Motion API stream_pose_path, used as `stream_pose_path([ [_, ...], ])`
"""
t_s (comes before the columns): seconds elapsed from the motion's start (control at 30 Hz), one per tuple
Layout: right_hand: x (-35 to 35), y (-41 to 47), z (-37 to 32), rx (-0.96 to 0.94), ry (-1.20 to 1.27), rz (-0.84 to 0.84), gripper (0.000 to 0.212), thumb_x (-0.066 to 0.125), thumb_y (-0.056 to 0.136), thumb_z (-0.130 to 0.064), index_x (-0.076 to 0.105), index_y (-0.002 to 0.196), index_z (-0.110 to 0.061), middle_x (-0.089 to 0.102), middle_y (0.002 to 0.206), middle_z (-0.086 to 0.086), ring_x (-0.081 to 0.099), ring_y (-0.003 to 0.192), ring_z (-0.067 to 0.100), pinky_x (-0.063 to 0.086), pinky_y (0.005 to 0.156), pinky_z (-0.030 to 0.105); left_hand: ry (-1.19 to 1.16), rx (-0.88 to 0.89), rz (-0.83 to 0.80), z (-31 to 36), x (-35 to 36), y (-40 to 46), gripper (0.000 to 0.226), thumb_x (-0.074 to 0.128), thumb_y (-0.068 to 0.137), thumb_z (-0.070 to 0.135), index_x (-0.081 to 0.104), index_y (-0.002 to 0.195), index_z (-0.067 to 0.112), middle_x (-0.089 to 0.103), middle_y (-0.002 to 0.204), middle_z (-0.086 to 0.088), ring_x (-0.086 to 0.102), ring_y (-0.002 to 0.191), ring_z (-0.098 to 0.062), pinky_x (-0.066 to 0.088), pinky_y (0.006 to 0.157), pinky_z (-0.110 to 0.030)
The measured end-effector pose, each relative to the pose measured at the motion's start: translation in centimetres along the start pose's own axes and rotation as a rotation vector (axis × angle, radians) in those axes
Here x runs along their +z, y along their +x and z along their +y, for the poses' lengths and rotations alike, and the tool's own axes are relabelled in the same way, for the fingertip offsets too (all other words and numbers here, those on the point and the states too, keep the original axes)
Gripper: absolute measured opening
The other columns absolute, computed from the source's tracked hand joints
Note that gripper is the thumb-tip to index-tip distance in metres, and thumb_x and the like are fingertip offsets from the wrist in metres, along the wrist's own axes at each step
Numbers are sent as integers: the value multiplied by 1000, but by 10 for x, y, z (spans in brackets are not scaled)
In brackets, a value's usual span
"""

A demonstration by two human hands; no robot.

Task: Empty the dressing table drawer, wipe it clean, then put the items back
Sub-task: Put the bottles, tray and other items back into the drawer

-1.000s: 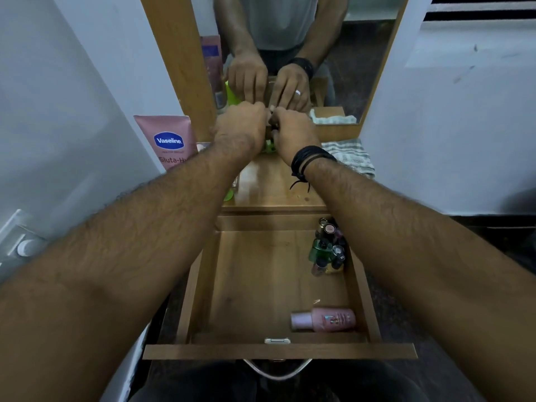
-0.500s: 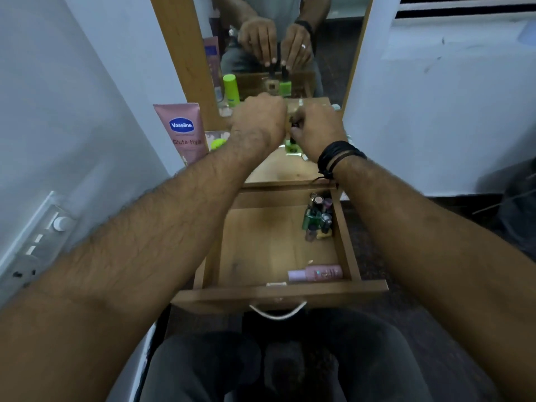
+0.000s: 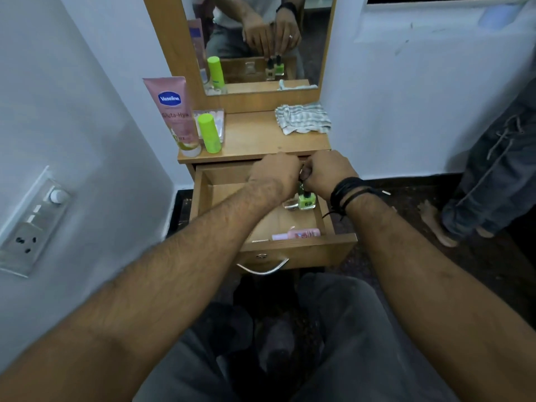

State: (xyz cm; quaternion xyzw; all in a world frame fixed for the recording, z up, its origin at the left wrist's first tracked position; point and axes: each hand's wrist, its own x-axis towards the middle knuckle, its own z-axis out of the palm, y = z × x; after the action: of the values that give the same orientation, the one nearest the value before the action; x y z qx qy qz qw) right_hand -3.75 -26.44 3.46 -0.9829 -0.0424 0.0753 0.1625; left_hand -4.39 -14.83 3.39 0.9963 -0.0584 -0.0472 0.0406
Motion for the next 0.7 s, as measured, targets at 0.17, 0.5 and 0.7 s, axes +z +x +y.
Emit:
stream_pose_path([
  [0.17,19,-5,11,50,-59,-16,10,61,88,-15,67,97,-13,69,101,10,65,91,32,58,85,43,-3,-8,-46,5,21,-6,20,65,91,18,69,110,20,66,113,-5,62,95,-30,52,71,-42],
  [0.5,50,-5,29,100,-88,19,25,63,95,-30,71,119,-25,69,114,6,64,106,31,56,91,45,37,1,-92,7,53,-3,14,63,93,13,68,105,19,58,97,-3,57,88,-27,46,65,-40],
  [0.7,58,0,31,95,-90,25,28,61,95,-26,70,121,-26,69,118,7,63,110,33,56,92,45,35,4,-69,4,63,4,16,63,93,11,69,106,19,53,89,0,54,84,-25,47,63,-40],
])
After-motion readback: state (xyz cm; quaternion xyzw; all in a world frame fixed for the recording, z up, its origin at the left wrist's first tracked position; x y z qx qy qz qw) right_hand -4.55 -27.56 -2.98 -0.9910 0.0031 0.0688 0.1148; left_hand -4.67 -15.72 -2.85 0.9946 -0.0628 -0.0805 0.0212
